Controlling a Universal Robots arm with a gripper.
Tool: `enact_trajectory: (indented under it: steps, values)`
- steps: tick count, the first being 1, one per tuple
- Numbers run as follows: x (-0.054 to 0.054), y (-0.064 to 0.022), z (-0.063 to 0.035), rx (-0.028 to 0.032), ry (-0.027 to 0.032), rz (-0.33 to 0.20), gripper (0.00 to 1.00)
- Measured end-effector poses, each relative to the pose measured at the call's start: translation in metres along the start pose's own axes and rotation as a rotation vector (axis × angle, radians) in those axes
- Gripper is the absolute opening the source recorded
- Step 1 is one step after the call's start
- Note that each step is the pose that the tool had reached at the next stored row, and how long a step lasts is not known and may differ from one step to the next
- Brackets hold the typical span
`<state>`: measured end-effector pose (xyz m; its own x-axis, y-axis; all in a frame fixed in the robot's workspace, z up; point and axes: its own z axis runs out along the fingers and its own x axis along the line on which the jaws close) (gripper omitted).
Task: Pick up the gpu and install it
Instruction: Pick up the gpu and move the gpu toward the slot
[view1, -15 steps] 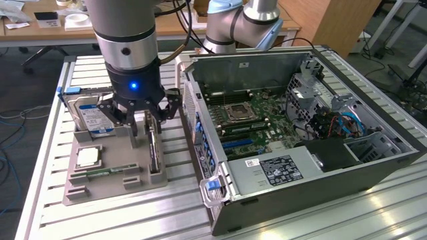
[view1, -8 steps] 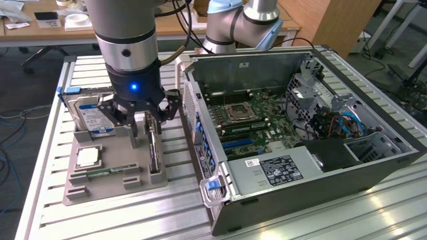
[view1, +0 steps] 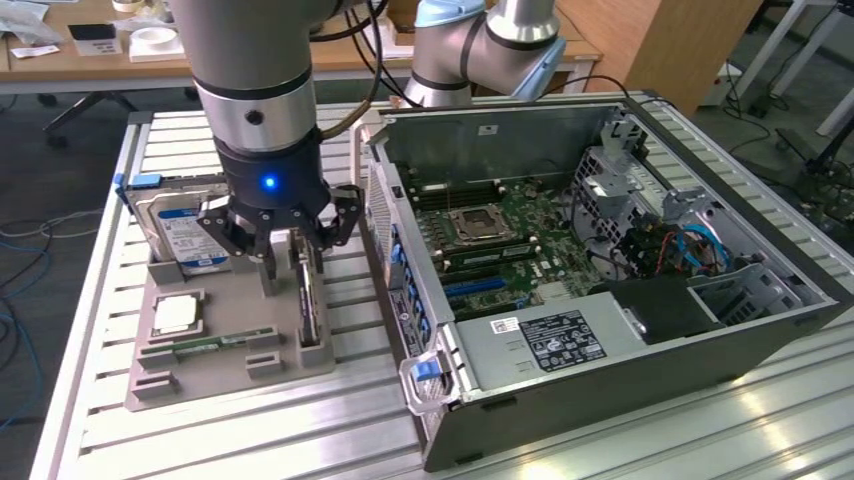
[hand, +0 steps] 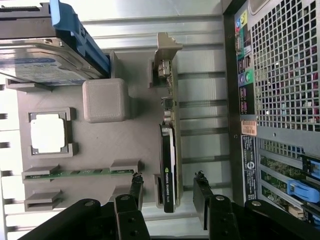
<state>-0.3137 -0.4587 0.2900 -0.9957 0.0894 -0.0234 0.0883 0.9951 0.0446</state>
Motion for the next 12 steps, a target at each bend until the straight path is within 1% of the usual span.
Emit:
enact_trajectory:
  steps: [2, 12]
  values:
    - [0.0001, -0.0001, 0.0017, -0.0001, -0.0001, 0.000, 0.53]
    - [0.0001, -0.0001, 0.0031, -0.0002, -0.0001, 0.000, 0.53]
